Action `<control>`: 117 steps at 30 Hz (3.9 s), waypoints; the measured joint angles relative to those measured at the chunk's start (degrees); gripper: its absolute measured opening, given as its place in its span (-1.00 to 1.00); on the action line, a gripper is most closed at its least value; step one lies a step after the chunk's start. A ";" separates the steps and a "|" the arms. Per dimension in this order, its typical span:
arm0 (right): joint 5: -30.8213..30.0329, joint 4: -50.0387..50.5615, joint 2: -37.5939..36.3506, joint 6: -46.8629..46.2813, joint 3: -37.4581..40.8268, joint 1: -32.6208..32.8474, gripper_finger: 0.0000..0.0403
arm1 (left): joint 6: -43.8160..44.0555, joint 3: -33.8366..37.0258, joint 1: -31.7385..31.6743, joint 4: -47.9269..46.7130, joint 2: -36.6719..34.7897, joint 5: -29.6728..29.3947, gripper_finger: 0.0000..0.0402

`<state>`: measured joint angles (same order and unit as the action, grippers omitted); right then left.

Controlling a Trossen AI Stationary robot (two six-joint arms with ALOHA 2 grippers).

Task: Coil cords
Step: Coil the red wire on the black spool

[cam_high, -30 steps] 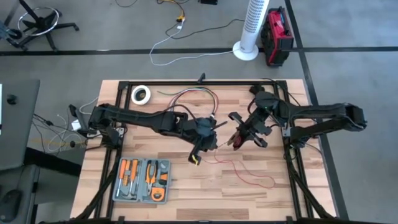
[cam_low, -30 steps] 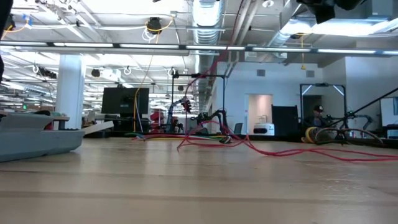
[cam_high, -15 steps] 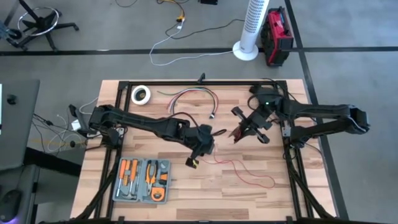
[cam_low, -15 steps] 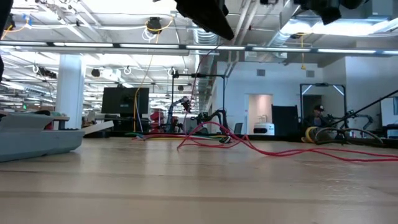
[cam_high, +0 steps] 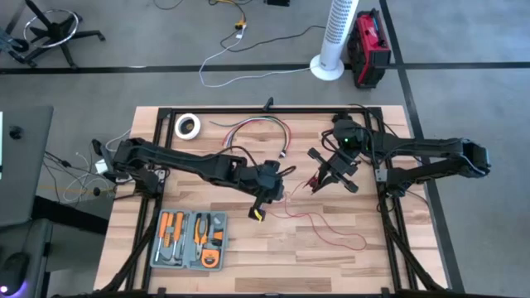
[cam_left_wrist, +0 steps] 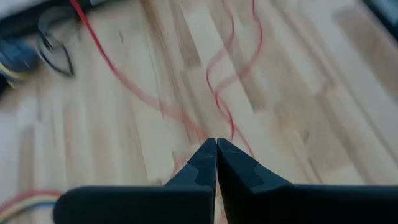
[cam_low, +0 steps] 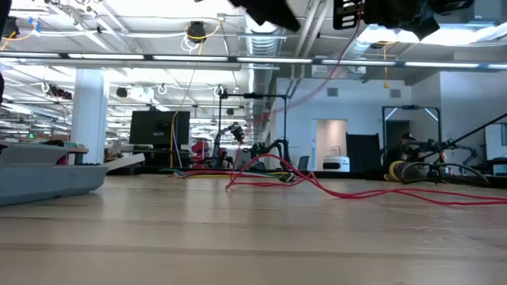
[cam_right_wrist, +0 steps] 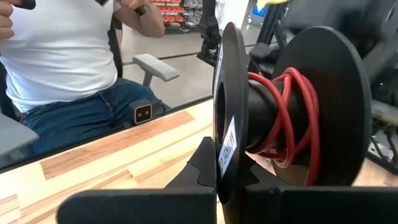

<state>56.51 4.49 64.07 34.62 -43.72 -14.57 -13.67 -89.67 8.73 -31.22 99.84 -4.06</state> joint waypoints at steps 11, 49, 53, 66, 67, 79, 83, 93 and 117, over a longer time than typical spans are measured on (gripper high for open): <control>0.45 6.54 0.00 5.05 0.00 0.91 -1.00 | -1.64 7.06 -1.47 18.50 -1.82 -4.13 -1.00; -3.75 -21.28 25.22 -3.29 -0.42 -1.03 -1.00 | 15.10 44.26 -7.19 71.73 -8.82 2.24 -0.66; -4.74 -21.00 25.22 -3.29 -0.41 -0.99 -1.00 | 15.03 44.26 -7.21 71.43 -8.82 -0.13 -0.94; -16.39 -20.09 24.14 -14.63 -0.39 -1.66 -0.75 | 11.48 44.26 -5.29 69.56 -8.82 -15.96 -1.00; -17.65 -19.22 23.74 -15.54 -0.42 -1.84 -0.72 | 11.32 44.23 -5.00 69.52 -8.80 -17.82 -1.00; -46.26 -11.31 14.89 -25.42 -0.46 -1.90 -0.52 | 11.80 44.13 -4.02 68.23 -8.77 -31.31 -1.00; -54.69 -5.14 10.23 -27.17 -0.46 -2.16 -0.53 | 12.03 44.15 -3.46 67.38 -8.73 -34.54 -1.00; -74.83 -4.63 0.14 -32.29 6.76 4.51 -0.95 | 17.02 44.15 -3.58 67.99 -8.73 -43.88 -1.00; -85.94 -81.40 32.08 4.59 18.09 14.91 -0.76 | 20.23 44.19 -3.13 67.87 -8.74 -48.43 -1.00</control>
<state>-29.43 -76.91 96.15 39.21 -25.64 0.33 6.56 -45.47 5.61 36.65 91.10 -52.49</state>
